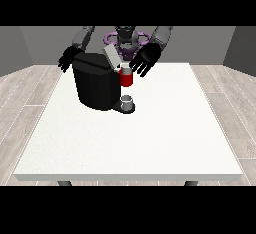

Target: Insert the coffee pod into the coffee machine and close the lid

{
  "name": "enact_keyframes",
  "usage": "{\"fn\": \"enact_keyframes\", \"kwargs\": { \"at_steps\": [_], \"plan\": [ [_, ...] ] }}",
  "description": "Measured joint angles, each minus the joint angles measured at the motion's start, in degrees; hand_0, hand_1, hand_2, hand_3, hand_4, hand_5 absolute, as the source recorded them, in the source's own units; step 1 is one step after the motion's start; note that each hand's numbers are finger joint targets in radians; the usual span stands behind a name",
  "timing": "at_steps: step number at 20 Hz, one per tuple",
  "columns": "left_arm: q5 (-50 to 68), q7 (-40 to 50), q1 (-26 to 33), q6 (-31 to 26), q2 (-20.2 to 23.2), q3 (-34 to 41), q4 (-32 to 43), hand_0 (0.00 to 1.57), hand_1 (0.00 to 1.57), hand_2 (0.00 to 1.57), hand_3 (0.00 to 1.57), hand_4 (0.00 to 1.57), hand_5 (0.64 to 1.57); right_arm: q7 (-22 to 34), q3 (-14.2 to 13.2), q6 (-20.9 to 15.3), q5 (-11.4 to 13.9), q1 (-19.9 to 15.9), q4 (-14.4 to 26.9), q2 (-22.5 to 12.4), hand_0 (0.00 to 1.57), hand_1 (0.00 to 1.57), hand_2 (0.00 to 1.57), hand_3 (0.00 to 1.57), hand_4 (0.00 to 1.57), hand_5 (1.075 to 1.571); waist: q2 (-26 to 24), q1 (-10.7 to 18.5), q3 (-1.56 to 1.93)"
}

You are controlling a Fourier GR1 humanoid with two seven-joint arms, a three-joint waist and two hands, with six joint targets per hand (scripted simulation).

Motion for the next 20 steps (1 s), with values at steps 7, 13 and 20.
{"fn": "enact_keyframes", "kwargs": {
  "at_steps": [7,13,20],
  "plan": [
    [-2.1,0.2,-0.2,-1.4,0.9,-1.3,0.4,0.00,0.00,0.00,0.00,0.00,1.571,-0.2,0.2,0.0,0.4,0.2,0.1,-0.3,0.00,0.00,0.00,0.00,0.38,1.571,0.0,-0.6,0.01],
    [-2.9,0.0,1.7,-2.0,-0.9,-2.3,-0.1,0.00,0.00,0.00,0.00,0.00,1.571,0.9,-0.7,-0.6,0.0,0.5,1.0,-0.4,0.00,0.00,0.00,0.00,0.38,1.571,-2.6,1.2,-0.04],
    [-2.9,1.2,4.0,-2.6,-2.3,-2.0,-0.9,0.00,0.00,0.00,0.00,0.00,1.571,-0.9,-0.1,0.4,-0.8,4.6,1.1,0.3,0.00,0.00,0.00,0.00,0.43,1.571,-6.6,2.1,-0.07]
  ]
}}
